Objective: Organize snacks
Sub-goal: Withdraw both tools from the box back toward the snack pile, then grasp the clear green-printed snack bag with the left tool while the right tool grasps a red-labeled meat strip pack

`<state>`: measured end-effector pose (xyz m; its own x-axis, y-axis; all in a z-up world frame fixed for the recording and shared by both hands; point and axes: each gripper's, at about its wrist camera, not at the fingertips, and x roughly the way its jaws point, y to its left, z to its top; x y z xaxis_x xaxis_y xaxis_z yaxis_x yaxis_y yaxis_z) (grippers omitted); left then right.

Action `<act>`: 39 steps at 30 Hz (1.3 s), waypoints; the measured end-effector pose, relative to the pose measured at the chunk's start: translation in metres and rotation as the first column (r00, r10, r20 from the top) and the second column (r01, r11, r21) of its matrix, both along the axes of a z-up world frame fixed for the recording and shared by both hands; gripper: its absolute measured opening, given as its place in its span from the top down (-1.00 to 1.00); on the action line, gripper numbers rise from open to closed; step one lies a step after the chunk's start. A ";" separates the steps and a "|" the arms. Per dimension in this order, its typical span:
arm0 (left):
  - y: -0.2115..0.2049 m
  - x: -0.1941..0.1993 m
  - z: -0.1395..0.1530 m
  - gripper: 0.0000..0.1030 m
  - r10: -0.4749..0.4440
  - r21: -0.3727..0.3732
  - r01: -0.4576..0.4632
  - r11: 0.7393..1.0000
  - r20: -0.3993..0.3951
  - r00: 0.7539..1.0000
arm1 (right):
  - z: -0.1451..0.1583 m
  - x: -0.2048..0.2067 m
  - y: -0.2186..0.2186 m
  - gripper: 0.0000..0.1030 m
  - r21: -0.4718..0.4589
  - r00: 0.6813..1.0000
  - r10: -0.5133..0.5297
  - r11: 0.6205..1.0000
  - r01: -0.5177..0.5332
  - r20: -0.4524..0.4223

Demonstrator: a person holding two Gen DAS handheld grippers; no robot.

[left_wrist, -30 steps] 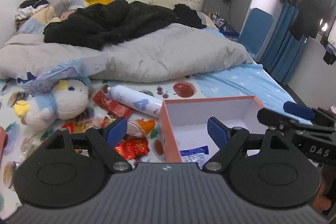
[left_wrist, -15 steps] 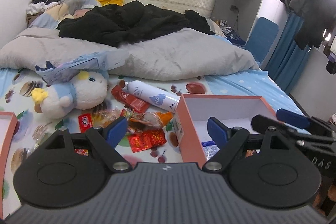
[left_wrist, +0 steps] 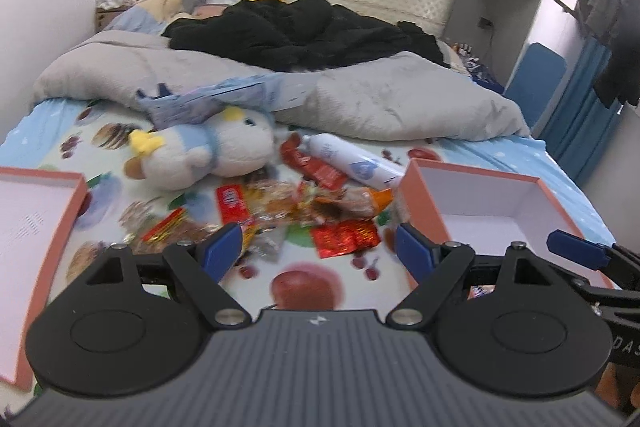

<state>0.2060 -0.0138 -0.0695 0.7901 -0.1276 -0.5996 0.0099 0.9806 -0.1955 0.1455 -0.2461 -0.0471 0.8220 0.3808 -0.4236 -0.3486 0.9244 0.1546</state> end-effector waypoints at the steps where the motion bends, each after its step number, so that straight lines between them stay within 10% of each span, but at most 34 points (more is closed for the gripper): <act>1: 0.003 -0.003 -0.002 -0.68 0.005 0.002 -0.005 1.000 -0.002 1.000 | -0.001 -0.003 0.003 -0.62 -0.002 1.000 0.007 1.000 -0.007 -0.003; 24: 0.076 -0.027 -0.062 -0.68 0.089 0.012 -0.088 0.996 -0.102 0.991 | -0.042 -0.020 0.069 -0.62 -0.035 0.988 0.111 0.993 -0.115 -0.106; 39: 0.125 0.035 -0.131 -0.65 0.056 0.034 -0.051 0.998 -0.178 0.982 | -0.081 0.053 0.118 -0.61 -0.131 0.972 0.176 0.972 -0.197 -0.156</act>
